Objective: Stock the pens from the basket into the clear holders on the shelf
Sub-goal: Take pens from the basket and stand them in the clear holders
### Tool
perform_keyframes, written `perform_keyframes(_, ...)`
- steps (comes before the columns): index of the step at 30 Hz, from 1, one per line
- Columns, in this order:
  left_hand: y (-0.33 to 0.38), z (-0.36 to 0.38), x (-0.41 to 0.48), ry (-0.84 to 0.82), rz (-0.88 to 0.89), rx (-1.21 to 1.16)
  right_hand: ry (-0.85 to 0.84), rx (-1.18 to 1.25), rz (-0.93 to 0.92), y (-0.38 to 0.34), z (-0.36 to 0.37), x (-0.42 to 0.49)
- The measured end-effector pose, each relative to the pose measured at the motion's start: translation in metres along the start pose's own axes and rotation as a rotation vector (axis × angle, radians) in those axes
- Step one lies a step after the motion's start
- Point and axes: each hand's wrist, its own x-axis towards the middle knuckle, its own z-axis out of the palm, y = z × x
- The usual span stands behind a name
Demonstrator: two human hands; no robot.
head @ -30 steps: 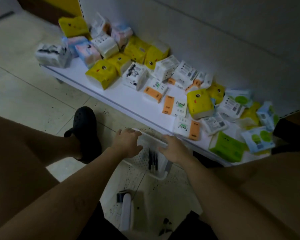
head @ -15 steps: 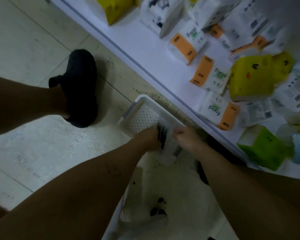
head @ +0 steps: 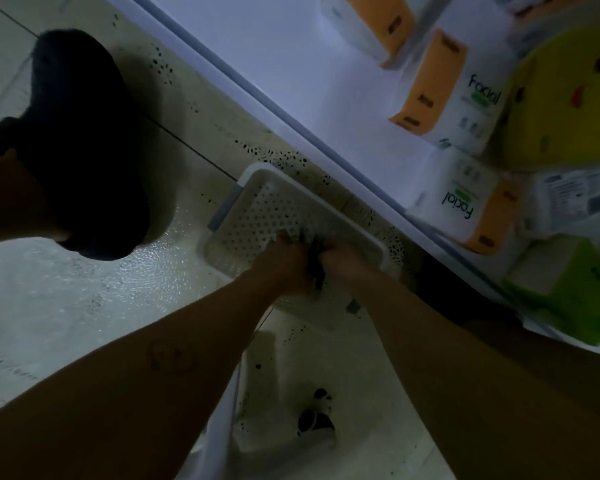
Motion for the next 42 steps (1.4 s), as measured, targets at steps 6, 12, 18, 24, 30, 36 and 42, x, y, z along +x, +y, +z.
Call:
perform_keyframes(6, -0.009, 0.002, -0.001, 0.248, -0.047, -0.082, 0.061, 0.047, 0.078, 0.000, 0.010, 0.019)
perform_keyframes(12, -0.009, 0.005, -0.001, 0.283, -0.039, -0.176, 0.045, 0.268, 0.037, 0.003, 0.030, 0.025)
perform_keyframes(18, -0.013, -0.002, 0.004, 0.225, 0.028, -0.233, 0.053, 0.354, 0.060, 0.013, 0.037, 0.031)
perform_keyframes(24, 0.003, 0.006, 0.007, 0.171, -0.154, -0.209, 0.060, 0.276, 0.192, 0.003, 0.043, 0.040)
perform_keyframes(30, -0.012, -0.004, 0.007, 0.352, 0.071, -0.220, 0.034, 0.209, 0.121, 0.007, 0.040, 0.046)
perform_keyframes(36, -0.012, -0.014, -0.005, 0.399, -0.007, -0.522, 0.088, 0.264, 0.093, 0.014, 0.044, 0.045)
perform_keyframes(42, -0.012, -0.027, -0.012, 0.350, 0.017, -0.649, 0.133, 0.356, 0.151, 0.021, 0.046, 0.047)
